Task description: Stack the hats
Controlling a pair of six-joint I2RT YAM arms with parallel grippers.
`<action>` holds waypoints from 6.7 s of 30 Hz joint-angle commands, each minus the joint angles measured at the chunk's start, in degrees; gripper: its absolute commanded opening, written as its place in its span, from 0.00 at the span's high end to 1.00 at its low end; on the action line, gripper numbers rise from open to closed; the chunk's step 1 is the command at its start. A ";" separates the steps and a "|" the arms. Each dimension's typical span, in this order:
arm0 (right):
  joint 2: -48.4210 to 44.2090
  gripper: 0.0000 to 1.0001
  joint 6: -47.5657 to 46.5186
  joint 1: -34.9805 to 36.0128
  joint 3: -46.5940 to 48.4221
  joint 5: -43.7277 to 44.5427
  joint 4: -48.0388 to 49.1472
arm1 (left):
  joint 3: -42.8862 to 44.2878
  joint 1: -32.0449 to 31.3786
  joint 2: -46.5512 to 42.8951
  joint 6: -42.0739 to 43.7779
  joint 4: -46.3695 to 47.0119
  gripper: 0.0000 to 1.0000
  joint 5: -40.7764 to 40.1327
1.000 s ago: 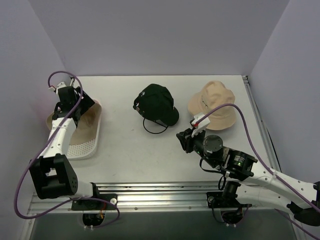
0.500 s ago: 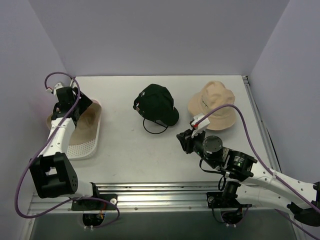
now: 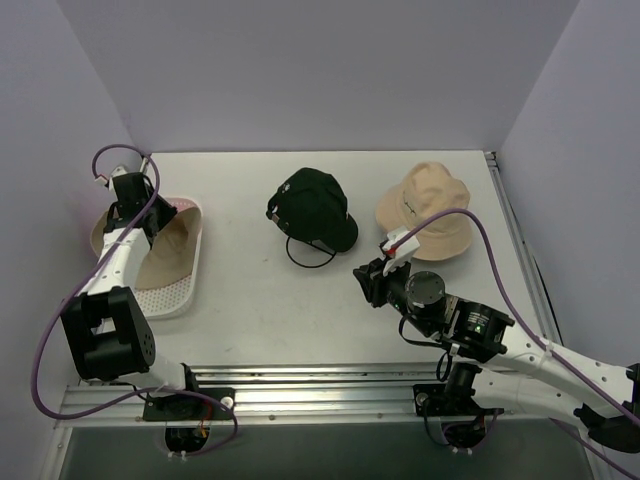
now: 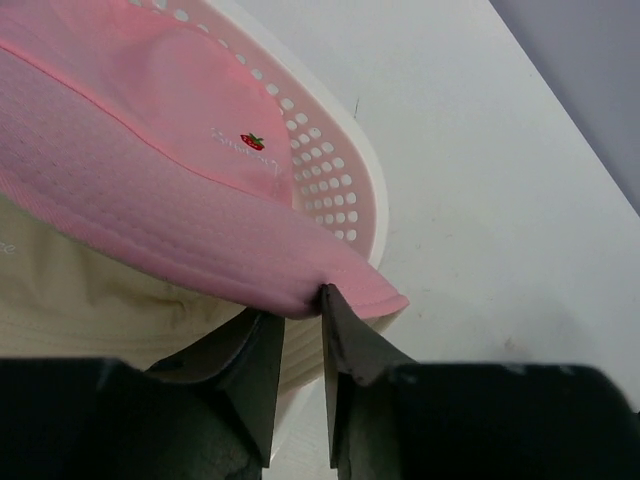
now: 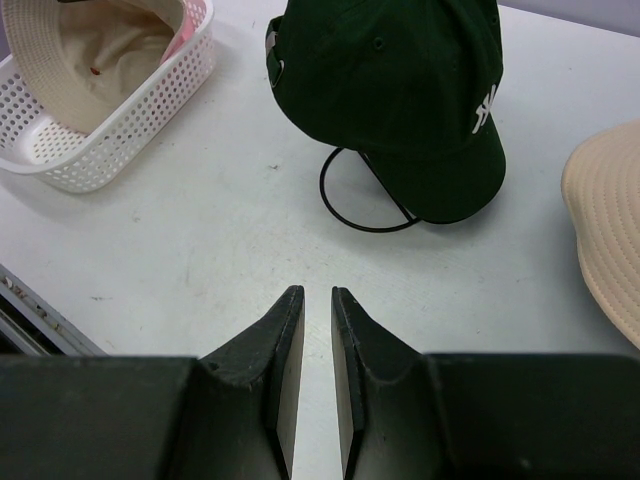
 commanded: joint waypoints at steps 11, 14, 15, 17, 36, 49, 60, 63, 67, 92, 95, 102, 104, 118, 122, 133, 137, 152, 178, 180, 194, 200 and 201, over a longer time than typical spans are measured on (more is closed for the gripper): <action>-0.47 0.86 -0.09 0.14 -0.18 0.29 1.73 | 4.37 1.74 -2.93 2.70 -0.43 0.98 1.73; -0.30 0.86 -0.09 0.14 -0.26 0.12 1.99 | 6.22 1.83 -5.30 3.31 -3.67 0.97 2.16; -0.04 0.86 -0.09 0.05 -0.18 0.20 1.99 | 7.79 1.65 -5.83 3.84 -4.82 0.98 2.08; 0.23 0.86 -0.09 0.05 -0.09 -0.06 2.08 | 9.82 1.56 -7.50 4.54 -7.63 0.98 1.12; 1.71 0.75 1.23 0.14 14.84 -11.56 -1.86 | 24.50 1.56 -23.40 10.34 -25.39 0.97 30.81; 13.06 0.44 -2.47 0.23 32.95 -24.66 -3.82 | 18.36 0.42 -39.75 5.79 -25.68 0.98 52.51; 21.23 0.27 -5.37 -4.24 34.98 -38.07 0.93 | 8.34 -3.61 -47.58 -4.41 -17.76 0.98 63.16; 22.72 0.21 -2.75 -13.70 32.44 -49.77 3.91 | 8.68 -6.95 -46.45 -1.97 -19.41 0.98 63.78; 22.47 0.20 1.39 -22.00 26.99 -62.86 12.25 | 10.17 -13.08 -44.25 3.30 -22.67 0.98 65.10; 16.92 0.31 11.86 -23.50 9.67 -67.47 26.77 | 11.67 -21.99 -37.91 6.48 -19.33 0.98 69.76; 18.24 0.32 14.22 -23.42 9.05 -68.26 30.46 | 11.15 -22.43 -37.39 5.87 -18.02 0.98 70.46; 20.00 0.34 16.08 -22.36 8.18 -68.70 34.86 | 10.00 -23.49 -36.33 5.77 -15.73 0.97 71.69; 20.27 0.37 16.08 -22.10 8.00 -68.26 34.77 | 9.83 -24.10 -35.81 5.43 -14.85 0.98 72.48; 19.04 0.93 13.27 -22.36 7.21 -65.45 29.94 | 9.91 -24.37 -33.87 5.16 -13.35 0.98 72.57; 15.79 1.00 12.21 -22.45 7.65 -63.34 27.39 | 9.83 -24.37 -33.43 6.65 -14.32 0.97 70.55; 6.22 1.00 0.52 -22.45 18.71 -31.59 -3.52 | 13.25 -24.89 -32.82 9.98 -19.67 0.42 55.64; 2.78 1.00 -0.53 -22.54 23.98 -16.88 -13.37 | 13.87 -27.00 -31.85 10.52 -21.88 0.23 43.32; 7.86 1.00 -5.80 -22.45 43.32 28.11 -35.27 | 7.91 -55.28 -27.72 8.33 -17.77 0.06 0.26; 22.46 1.00 -13.89 -32.20 41.92 34.39 -27.10 | -7.13 -61.19 -31.23 14.56 -0.79 0.06 -19.18; 22.12 1.00 -14.15 -33.43 42.01 34.48 -26.93 | -10.72 -61.19 -34.39 14.91 2.01 0.06 -19.89; 30.98 1.00 -24.69 -37.65 43.32 25.70 -16.56 | -15.84 -61.46 -38.00 17.46 5.72 0.06 -17.17; 40.29 1.00 -29.27 -38.45 51.57 23.41 -17.34 | -16.63 -61.54 -39.05 17.20 5.81 0.06 -17.25; 42.31 1.00 -30.40 -38.53 52.64 23.15 -17.43 | -16.72 -61.54 -39.23 17.20 5.72 0.06 -17.52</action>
